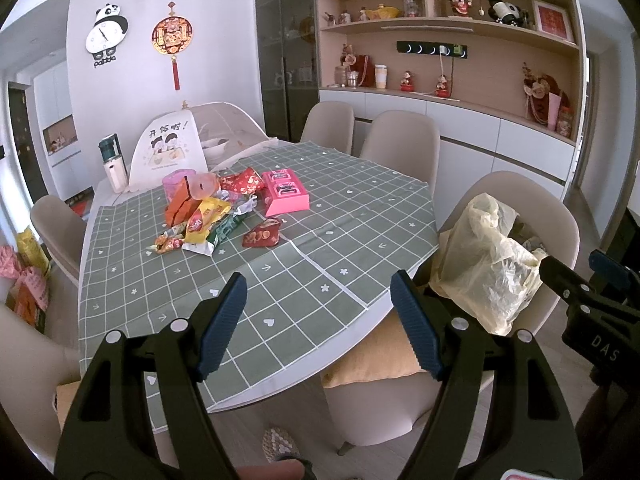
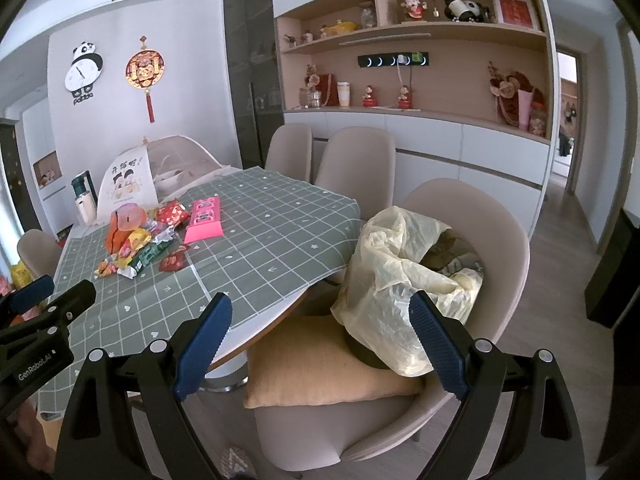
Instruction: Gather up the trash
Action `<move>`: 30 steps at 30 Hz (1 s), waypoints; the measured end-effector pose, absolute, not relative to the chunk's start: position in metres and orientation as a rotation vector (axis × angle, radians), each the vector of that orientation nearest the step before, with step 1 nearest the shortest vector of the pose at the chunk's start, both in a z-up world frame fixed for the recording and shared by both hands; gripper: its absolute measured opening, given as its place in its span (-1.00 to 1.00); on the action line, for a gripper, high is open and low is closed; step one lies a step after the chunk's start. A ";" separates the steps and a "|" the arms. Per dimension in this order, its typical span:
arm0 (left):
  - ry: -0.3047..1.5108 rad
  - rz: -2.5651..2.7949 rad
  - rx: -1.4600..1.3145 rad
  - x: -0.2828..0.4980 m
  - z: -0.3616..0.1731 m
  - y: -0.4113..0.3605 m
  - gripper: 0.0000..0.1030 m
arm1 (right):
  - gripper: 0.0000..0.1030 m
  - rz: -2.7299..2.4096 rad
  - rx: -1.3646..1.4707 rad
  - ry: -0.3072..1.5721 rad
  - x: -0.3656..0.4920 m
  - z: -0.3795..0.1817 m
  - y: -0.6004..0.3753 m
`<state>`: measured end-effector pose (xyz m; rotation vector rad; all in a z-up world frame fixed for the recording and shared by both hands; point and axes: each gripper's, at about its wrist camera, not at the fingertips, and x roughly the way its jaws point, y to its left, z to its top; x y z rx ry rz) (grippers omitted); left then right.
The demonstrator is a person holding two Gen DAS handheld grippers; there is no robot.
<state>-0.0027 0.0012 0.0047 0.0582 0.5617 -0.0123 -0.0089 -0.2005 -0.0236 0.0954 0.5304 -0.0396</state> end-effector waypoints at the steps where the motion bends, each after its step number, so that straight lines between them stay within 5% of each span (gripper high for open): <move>1: 0.561 -0.013 0.058 -0.003 0.005 0.000 0.37 | 0.68 -0.041 0.096 0.531 -0.008 -0.023 -0.202; 30: 0.562 -0.013 0.056 -0.003 0.004 0.000 0.37 | 0.68 -0.043 0.102 0.529 -0.007 -0.024 -0.199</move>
